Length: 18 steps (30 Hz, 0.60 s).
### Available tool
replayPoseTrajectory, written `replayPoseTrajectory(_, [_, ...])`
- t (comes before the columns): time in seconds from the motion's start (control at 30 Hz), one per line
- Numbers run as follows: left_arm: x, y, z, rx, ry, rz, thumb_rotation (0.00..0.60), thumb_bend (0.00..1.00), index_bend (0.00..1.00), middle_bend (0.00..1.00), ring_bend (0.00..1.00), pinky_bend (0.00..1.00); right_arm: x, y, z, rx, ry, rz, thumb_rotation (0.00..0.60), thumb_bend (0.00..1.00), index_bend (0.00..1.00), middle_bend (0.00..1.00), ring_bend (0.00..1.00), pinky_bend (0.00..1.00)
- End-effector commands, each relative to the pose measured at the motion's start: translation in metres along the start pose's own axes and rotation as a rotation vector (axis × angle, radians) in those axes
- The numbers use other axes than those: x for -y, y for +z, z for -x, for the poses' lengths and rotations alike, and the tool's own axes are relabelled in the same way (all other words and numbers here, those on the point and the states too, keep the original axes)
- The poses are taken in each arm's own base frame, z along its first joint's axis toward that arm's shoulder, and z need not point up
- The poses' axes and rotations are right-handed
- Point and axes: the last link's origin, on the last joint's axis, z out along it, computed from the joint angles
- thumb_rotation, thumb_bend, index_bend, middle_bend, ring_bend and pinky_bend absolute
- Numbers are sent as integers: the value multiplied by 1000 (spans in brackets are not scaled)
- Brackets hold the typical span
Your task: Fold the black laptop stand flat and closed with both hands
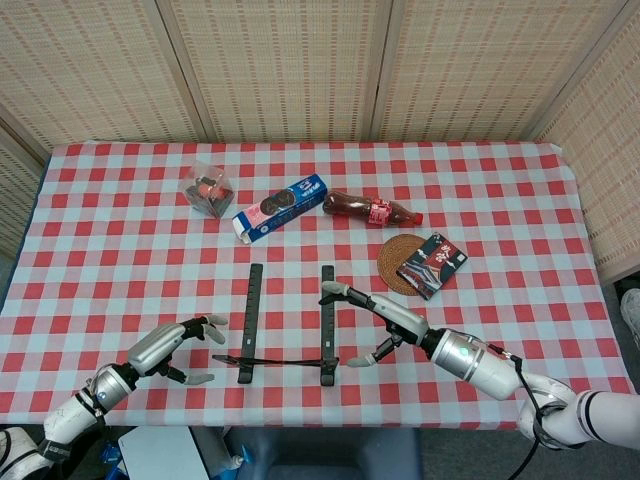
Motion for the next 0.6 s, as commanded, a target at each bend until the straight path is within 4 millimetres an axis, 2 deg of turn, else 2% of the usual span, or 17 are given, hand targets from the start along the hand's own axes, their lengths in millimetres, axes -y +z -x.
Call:
replayPoseTrajectory(0.03, [-3,11,15,-21,53,-1,527,175,376,175,212,321,-1,-2,-1,-6,0,5,600,111,36,140,27,38])
replayPoseTrajectory(0.27, [-2,21,27,-36,111,-31,545,180,386,174,212,321,-1,-4,-2,-10,-1,7,600,111,36,140,27,38])
replayPoseTrajectory(0.6, [-4,32,37,-51,99,-43,531,279,431,175,212,321,-4,-5,-2,-13,13,10,600,111,36,140,27,38])
